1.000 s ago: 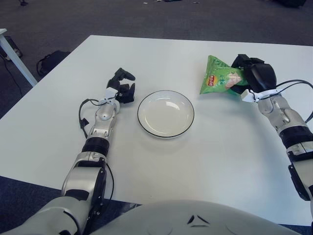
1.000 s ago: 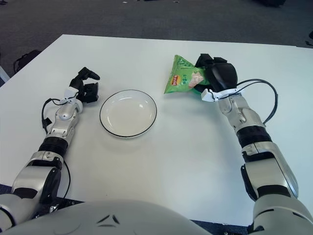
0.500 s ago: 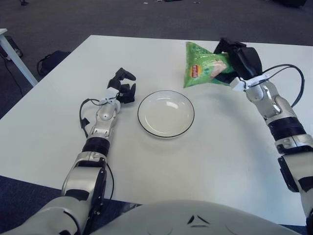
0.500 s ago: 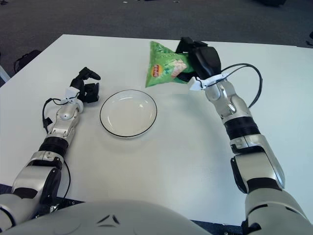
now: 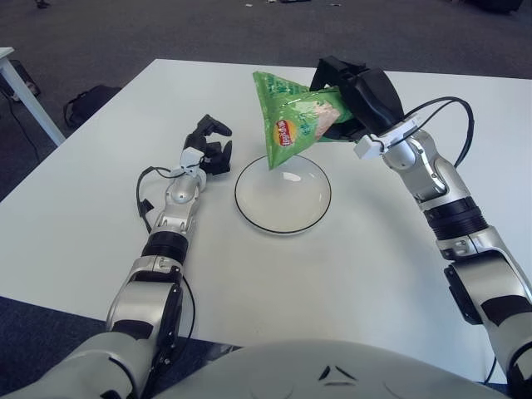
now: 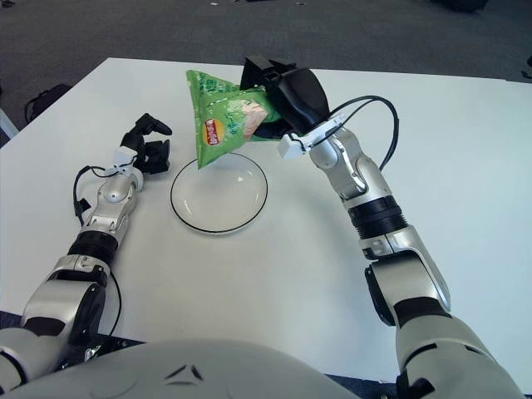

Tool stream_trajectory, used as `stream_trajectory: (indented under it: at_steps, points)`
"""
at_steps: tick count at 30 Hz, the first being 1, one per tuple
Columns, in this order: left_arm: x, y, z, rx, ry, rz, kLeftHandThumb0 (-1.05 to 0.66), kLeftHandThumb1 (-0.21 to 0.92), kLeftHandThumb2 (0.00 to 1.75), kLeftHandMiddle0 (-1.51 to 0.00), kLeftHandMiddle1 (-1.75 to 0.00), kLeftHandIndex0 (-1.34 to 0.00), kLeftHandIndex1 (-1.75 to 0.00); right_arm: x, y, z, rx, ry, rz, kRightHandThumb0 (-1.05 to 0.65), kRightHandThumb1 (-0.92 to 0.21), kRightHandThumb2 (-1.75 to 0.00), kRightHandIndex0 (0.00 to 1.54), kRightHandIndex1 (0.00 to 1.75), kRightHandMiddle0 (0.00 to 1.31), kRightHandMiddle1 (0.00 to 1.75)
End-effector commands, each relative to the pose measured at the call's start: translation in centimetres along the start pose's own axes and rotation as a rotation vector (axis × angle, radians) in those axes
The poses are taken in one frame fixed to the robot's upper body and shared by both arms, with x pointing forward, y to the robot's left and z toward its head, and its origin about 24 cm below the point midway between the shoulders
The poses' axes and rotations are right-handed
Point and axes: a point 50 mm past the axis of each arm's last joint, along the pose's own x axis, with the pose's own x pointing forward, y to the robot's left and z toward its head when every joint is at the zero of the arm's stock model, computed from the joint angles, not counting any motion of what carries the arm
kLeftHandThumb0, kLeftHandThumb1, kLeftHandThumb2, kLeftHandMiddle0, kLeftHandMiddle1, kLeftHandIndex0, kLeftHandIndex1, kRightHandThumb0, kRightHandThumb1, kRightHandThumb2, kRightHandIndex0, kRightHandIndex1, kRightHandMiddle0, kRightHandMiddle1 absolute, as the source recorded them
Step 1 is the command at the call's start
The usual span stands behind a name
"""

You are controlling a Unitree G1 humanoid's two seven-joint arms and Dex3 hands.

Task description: Put the snack into the plate.

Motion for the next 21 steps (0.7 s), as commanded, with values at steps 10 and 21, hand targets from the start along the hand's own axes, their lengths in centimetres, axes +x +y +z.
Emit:
stream_trajectory:
  at_steps: [10, 21]
  points:
    - [-2.4, -1.1, -3.3, 0.004, 0.128, -0.027, -0.44, 0.46, 1.13, -1.22, -1.75, -0.5, -1.75, 0.2, 3.4, 2.6, 0.059, -0.118, 0.142, 0.0, -0.09, -1.57, 0.8, 1.71, 0.55, 1.75]
    - [-2.5, -1.2, -3.4, -0.017, 0.142, -0.046, -0.43, 0.47, 1.12, -1.23, -1.75, -0.49, -1.75, -0.8, 4.6, 4.1, -0.004, -0.265, 0.299, 0.0, -0.1, -1.58, 0.78, 1.74, 0.54, 1.75]
